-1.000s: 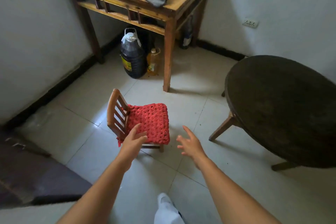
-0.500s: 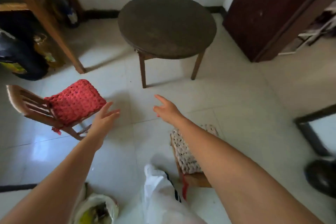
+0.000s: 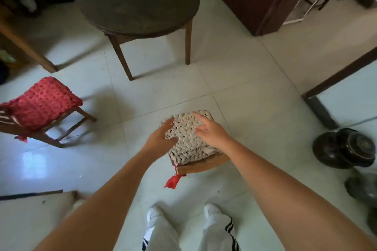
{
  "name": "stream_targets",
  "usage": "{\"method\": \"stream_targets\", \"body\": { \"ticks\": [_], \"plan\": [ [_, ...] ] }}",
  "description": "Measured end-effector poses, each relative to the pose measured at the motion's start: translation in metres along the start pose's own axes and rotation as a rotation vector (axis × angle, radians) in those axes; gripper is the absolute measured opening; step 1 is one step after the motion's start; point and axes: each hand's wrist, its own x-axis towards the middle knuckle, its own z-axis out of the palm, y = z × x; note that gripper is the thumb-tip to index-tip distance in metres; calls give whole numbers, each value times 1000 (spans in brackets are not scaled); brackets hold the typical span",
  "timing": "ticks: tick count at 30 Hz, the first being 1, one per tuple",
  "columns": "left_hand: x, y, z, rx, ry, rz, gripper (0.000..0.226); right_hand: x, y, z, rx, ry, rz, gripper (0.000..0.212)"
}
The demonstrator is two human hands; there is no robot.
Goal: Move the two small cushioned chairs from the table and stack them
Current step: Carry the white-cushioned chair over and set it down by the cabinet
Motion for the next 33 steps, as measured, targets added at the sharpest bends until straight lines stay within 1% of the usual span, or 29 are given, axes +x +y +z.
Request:
{"method": "stream_targets", "body": {
  "ticks": [4, 6, 8, 11, 13, 15, 17, 19, 21, 24, 26, 28, 30, 33],
  "plan": [
    [2, -11, 63, 260, -82, -53, 76, -9, 57, -6, -227, -196, -11, 67],
    [3, -20, 88, 324, -103, -84, 79, -9, 76, -6, -310, -257, -30, 72],
    [6, -31, 116, 383, -112, -105, 81, -3, 97, -5, -424, -331, -85, 80],
    [11, -49, 149, 568, -159, -136, 83, 6, 122, 7, -613, -428, -165, 89],
    [16, -63, 167, 653, -200, -130, 83, 13, 140, 18, -744, -472, -205, 86],
    [21, -77, 183, 756, -232, -117, 78, 19, 155, 30, -858, -508, -267, 75],
    [28, -92, 197, 877, -213, -84, 69, 25, 167, 45, -955, -489, -362, 58],
    [34, -102, 207, 967, -192, -46, 60, 27, 178, 57, -1038, -462, -402, 49],
    [42, -112, 213, 1011, -158, -9, 55, 33, 191, 66, -1090, -432, -416, 48],
    [61, -121, 208, 1055, -164, 33, 41, 50, 200, 66, -1099, -425, -474, 44],
    [70, -123, 199, 1067, -200, 84, 38, 59, 199, 64, -1089, -423, -531, 43],
    [76, -122, 188, 1063, -194, 115, 37, 66, 192, 66, -1079, -397, -561, 47],
    [77, -120, 178, 1031, -173, 101, 34, 66, 183, 68, -1048, -386, -544, 51],
    [78, -115, 158, 1028, -167, 97, 28, 67, 160, 69, -987, -380, -518, 49]
  ]
}}
